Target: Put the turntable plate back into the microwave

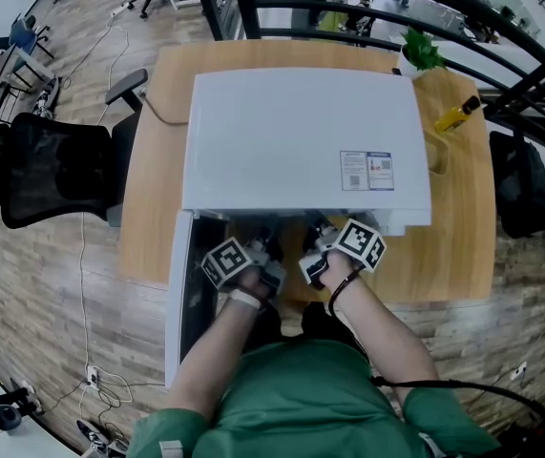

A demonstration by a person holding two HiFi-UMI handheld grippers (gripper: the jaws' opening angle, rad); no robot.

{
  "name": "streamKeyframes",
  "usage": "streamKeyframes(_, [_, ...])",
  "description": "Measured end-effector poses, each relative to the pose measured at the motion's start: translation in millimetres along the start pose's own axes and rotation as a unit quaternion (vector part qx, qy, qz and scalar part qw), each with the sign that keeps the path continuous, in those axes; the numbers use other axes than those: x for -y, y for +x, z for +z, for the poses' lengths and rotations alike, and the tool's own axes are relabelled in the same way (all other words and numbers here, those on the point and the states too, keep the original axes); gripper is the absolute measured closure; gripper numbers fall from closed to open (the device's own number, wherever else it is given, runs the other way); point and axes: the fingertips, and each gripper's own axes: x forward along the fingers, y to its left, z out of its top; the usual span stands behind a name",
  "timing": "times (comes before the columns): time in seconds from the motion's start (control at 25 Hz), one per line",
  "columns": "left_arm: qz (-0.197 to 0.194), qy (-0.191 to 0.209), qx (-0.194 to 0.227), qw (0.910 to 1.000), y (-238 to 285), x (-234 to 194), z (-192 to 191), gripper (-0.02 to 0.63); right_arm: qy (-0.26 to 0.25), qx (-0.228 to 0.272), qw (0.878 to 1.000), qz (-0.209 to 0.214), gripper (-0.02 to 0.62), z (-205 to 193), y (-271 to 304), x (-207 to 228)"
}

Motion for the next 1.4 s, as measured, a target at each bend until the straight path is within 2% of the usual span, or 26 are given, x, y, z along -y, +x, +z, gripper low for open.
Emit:
streamKeyframes(0.2, [0.011,0.007,-0.004,0.9999,3,-1,-1,0.568,-0.022,0.004,1.000,-0.016,0.559,2,1,-3])
streamKeyframes(0.32, [0.022,0.016,-0.011,0.9996,2,-4,-1,0.565,-0.046,0.003,0.999,-0.026,0.494,-1,-3,-6])
streamKeyframes(0.52, [0.024,0.033,-0.007,0.9991,-2,-3,2,0.565,-0.042,0.006,0.999,-0.023,0.505,-5,-12,-5])
streamKeyframes(0.6, [0.029,0.035,0.006,0.9989,-4,-2,5,0.523,-0.046,0.002,0.999,-0.027,0.517,-6,-12,-2])
streamKeyframes(0.68, [0.043,0.038,0.023,0.9981,-8,-2,11,0.511,-0.047,-0.001,0.998,-0.031,0.542,-6,-10,0])
streamKeyframes(0.76, [0.064,0.047,0.044,0.9959,-13,-5,19,0.522,-0.049,-0.004,0.998,-0.034,0.562,-5,-7,3])
streamKeyframes(0.84, [0.075,0.060,0.058,0.9937,-16,-6,24,0.580,-0.052,-0.008,0.998,-0.037,0.571,-5,-5,4])
streamKeyframes(1.08, [0.061,0.098,0.033,0.9927,1,10,27,0.595,-0.052,-0.005,0.998,-0.044,0.571,-2,-1,2])
streamKeyframes(1.4, [0.070,0.065,0.041,0.9945,-8,-5,19,0.592,-0.049,-0.005,0.998,-0.047,0.571,1,0,3])
